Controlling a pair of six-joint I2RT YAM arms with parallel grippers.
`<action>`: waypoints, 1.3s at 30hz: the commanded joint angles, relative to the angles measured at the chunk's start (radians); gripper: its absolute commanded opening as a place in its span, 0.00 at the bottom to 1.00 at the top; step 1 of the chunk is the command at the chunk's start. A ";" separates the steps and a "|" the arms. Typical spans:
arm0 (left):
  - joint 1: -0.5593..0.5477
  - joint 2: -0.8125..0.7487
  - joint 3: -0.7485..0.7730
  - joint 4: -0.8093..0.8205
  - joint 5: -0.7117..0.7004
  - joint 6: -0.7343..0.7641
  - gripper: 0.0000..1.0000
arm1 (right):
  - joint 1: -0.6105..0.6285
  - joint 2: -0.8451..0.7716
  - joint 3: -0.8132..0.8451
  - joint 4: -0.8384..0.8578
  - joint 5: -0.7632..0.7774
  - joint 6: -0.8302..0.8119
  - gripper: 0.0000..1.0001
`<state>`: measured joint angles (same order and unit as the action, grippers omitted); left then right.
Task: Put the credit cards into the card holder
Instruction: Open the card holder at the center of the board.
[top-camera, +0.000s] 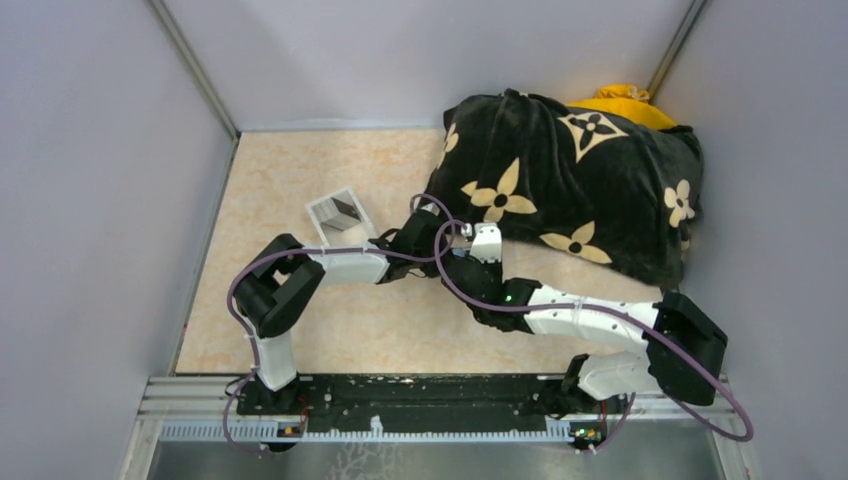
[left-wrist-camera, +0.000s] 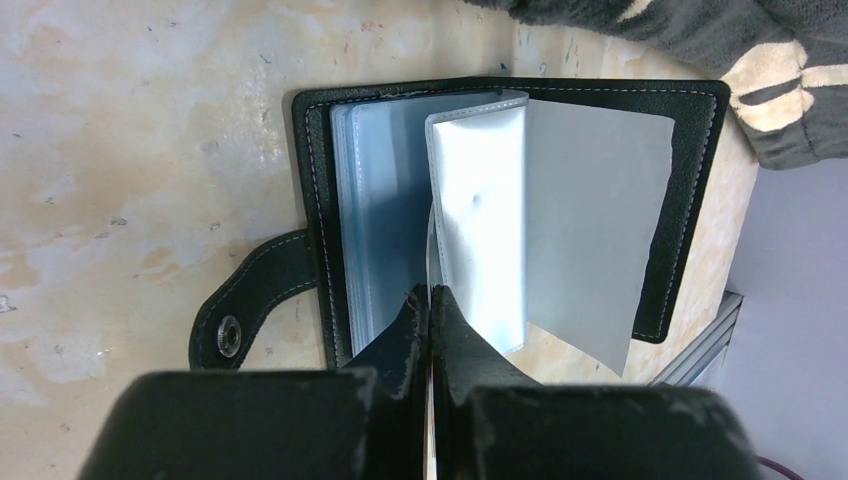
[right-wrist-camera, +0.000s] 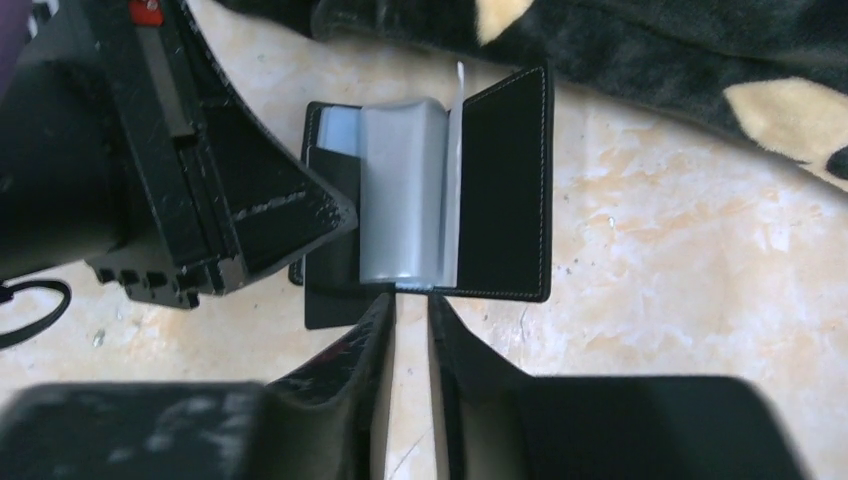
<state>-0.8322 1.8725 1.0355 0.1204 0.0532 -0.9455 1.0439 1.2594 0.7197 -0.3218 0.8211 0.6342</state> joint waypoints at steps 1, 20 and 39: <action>0.012 0.024 -0.030 -0.019 0.011 0.022 0.00 | 0.034 -0.003 -0.003 0.014 0.040 0.046 0.12; 0.014 0.031 -0.026 -0.022 0.019 0.019 0.00 | 0.034 0.159 -0.100 0.227 0.004 0.055 0.00; 0.015 0.023 -0.051 -0.024 0.015 0.016 0.00 | -0.022 0.241 -0.132 0.393 0.050 -0.007 0.00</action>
<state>-0.8219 1.8740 1.0180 0.1467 0.0772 -0.9466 1.0378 1.4773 0.6014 -0.0208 0.8253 0.6533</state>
